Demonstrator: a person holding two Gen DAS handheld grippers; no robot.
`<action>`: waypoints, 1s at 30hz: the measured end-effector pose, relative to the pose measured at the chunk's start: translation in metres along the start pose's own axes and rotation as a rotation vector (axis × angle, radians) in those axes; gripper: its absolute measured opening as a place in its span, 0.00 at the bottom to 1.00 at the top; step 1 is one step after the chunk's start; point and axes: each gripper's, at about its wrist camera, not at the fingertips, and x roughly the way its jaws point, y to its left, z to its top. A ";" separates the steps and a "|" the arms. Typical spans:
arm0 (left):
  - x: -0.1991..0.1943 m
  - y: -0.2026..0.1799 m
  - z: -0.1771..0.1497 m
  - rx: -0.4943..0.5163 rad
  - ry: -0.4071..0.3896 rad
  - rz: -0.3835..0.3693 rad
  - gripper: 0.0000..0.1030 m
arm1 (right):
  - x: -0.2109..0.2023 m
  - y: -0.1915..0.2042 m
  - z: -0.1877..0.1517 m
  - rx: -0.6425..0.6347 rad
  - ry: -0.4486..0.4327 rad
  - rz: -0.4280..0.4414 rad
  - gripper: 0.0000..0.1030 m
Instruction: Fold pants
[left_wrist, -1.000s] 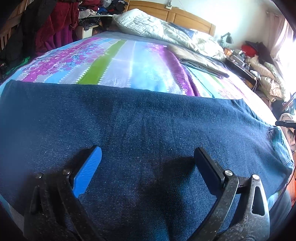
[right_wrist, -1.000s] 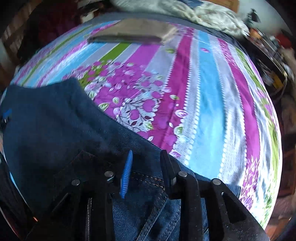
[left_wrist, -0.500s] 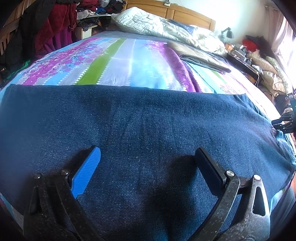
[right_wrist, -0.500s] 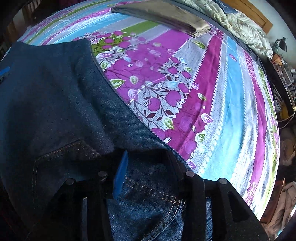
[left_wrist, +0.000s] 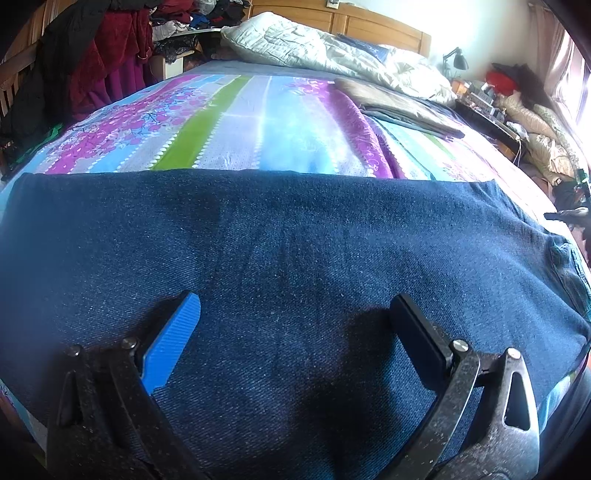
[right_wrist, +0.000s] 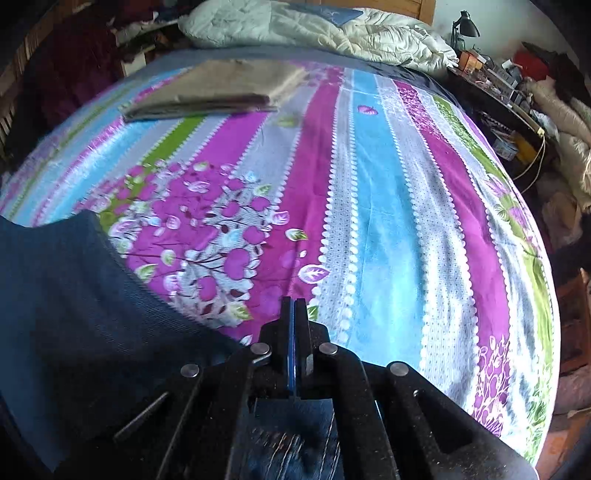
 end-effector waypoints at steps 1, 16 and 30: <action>0.000 0.001 0.000 -0.002 -0.001 -0.003 0.99 | -0.012 0.005 -0.007 -0.014 -0.010 0.025 0.00; -0.002 0.002 -0.001 -0.008 -0.011 -0.002 1.00 | -0.013 0.074 -0.022 -0.010 -0.055 0.095 0.01; -0.003 0.000 0.001 -0.002 0.004 0.025 1.00 | -0.079 0.252 -0.069 -0.130 -0.214 0.115 0.40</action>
